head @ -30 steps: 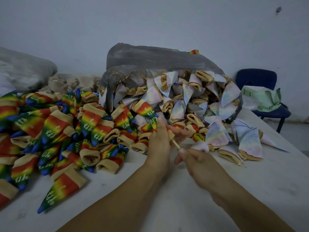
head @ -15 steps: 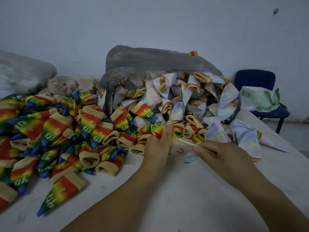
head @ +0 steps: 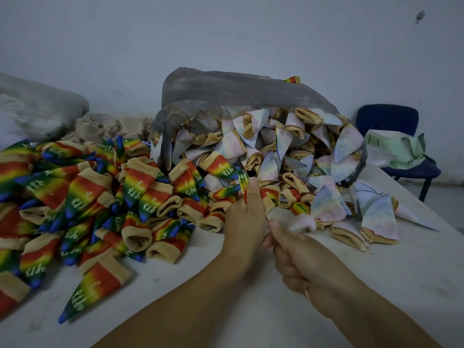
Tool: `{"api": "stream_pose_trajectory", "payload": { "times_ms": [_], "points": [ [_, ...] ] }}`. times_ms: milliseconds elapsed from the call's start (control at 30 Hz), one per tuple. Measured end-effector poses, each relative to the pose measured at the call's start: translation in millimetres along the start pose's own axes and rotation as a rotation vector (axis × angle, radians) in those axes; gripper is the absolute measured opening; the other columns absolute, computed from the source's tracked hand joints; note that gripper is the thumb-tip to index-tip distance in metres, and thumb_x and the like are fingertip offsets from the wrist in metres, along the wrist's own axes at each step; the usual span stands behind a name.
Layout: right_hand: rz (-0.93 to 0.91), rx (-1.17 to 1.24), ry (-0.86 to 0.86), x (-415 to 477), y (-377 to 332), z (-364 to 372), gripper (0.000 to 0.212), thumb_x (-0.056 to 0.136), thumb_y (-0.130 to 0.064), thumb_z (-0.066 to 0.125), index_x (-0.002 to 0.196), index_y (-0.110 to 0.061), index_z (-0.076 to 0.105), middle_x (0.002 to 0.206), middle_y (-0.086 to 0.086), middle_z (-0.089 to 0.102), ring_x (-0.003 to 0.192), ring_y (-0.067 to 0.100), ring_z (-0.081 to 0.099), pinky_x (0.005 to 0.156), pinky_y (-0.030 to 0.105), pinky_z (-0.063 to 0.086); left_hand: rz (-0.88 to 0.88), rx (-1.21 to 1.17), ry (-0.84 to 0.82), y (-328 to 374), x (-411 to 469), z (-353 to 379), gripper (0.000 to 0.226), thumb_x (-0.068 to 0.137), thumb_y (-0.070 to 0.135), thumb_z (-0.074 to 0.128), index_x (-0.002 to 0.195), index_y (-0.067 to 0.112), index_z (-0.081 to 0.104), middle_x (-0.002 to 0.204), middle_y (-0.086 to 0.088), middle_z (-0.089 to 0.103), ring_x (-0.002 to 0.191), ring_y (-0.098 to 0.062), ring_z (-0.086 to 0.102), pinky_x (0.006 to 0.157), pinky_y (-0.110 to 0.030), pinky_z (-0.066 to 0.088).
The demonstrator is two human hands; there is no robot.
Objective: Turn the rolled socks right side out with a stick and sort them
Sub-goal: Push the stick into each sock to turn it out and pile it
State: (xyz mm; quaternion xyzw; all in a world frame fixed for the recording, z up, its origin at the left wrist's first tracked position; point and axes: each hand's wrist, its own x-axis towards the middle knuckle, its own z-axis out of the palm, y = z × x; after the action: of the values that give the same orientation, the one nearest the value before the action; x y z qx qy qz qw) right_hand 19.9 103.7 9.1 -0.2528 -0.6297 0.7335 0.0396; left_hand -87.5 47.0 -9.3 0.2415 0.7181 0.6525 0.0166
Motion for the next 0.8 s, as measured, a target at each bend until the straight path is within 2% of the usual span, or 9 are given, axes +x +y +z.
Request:
{"api": "stream_pose_trajectory", "payload": {
  "times_ms": [100,233,333,400,500,567,667,733,800],
  "points": [
    [-0.261,-0.521,0.22,3,1,-10,0.042,0.093,-0.052,0.042,0.069,-0.026,0.064,0.056,-0.007,0.049,0.045,0.006,0.047,0.044,0.017,0.032,0.025,-0.028,0.028,-7,-1,2,0.06,0.089,0.071,0.024,0.052,0.026,0.04,0.046,0.01,0.045,0.044,-0.001,0.041,0.045,-0.013,0.032],
    [-0.568,-1.142,0.441,4,-6,-39,0.05,0.083,-0.068,0.016,0.08,-0.039,0.057,0.066,-0.01,0.059,0.065,0.002,0.055,0.059,0.025,0.046,0.047,0.015,0.032,-14,-4,0,0.066,0.083,0.075,0.017,0.05,0.021,0.038,0.045,0.005,0.044,0.045,-0.007,0.042,0.051,-0.022,0.034],
    [-0.696,-1.358,0.463,4,-13,-60,0.064,0.079,-0.072,0.007,0.089,-0.039,0.061,0.069,-0.008,0.064,0.062,0.006,0.057,0.054,0.027,0.048,0.004,0.027,0.026,-14,-1,-3,0.068,0.079,0.077,0.012,0.06,0.019,0.043,0.055,0.001,0.046,0.059,-0.017,0.047,0.065,-0.035,0.037],
    [-0.716,-1.409,0.417,1,-18,-66,0.063,0.08,-0.071,0.009,0.088,-0.038,0.062,0.07,-0.007,0.065,0.061,0.007,0.057,0.053,0.026,0.046,-0.018,-0.027,-0.005,-17,-3,-2,0.056,0.09,0.072,0.02,0.065,0.031,0.049,0.065,0.011,0.051,0.064,-0.008,0.051,0.067,-0.029,0.041],
    [-0.717,-1.216,0.378,-1,-16,-51,0.055,0.081,-0.069,0.021,0.082,-0.035,0.064,0.063,-0.01,0.062,0.059,0.005,0.055,0.053,0.024,0.045,-0.027,-0.051,-0.045,-15,-7,7,0.032,0.102,0.051,0.036,0.075,0.04,0.05,0.074,0.019,0.054,0.063,0.013,0.051,0.06,-0.005,0.042],
    [-0.53,-0.788,0.307,1,-5,-25,0.047,0.086,-0.063,0.033,0.073,-0.032,0.065,0.06,-0.018,0.062,0.058,-0.003,0.056,0.049,0.013,0.04,-0.022,-0.071,0.001,-10,-3,10,0.047,0.101,0.051,0.037,0.061,0.03,0.047,0.051,0.013,0.051,0.046,0.005,0.048,0.045,-0.007,0.037],
    [-0.168,-0.23,0.172,5,8,0,0.046,0.093,-0.052,0.044,0.066,-0.024,0.068,0.042,-0.009,0.046,0.036,0.004,0.04,0.04,0.018,0.029,-0.01,-0.041,0.031,-5,3,8,0.062,0.098,0.06,0.031,0.051,0.02,0.039,0.038,0.008,0.044,0.038,-0.003,0.044,0.042,-0.012,0.033],
    [-0.186,-0.312,0.169,8,11,-2,0.045,0.092,-0.052,0.045,0.066,-0.025,0.069,0.045,-0.008,0.049,0.039,0.006,0.042,0.043,0.019,0.03,0.017,-0.051,0.046,-8,0,5,0.062,0.093,0.064,0.028,0.051,0.02,0.038,0.038,0.007,0.043,0.038,-0.004,0.042,0.043,-0.014,0.033],
    [-0.346,-0.526,0.255,13,10,-12,0.043,0.091,-0.052,0.044,0.066,-0.027,0.068,0.063,-0.011,0.062,0.06,-0.002,0.055,0.053,0.015,0.037,0.041,-0.071,0.043,-11,-3,5,0.062,0.086,0.069,0.024,0.05,0.021,0.037,0.039,0.007,0.043,0.04,-0.004,0.04,0.045,-0.016,0.033]
  ]
}}
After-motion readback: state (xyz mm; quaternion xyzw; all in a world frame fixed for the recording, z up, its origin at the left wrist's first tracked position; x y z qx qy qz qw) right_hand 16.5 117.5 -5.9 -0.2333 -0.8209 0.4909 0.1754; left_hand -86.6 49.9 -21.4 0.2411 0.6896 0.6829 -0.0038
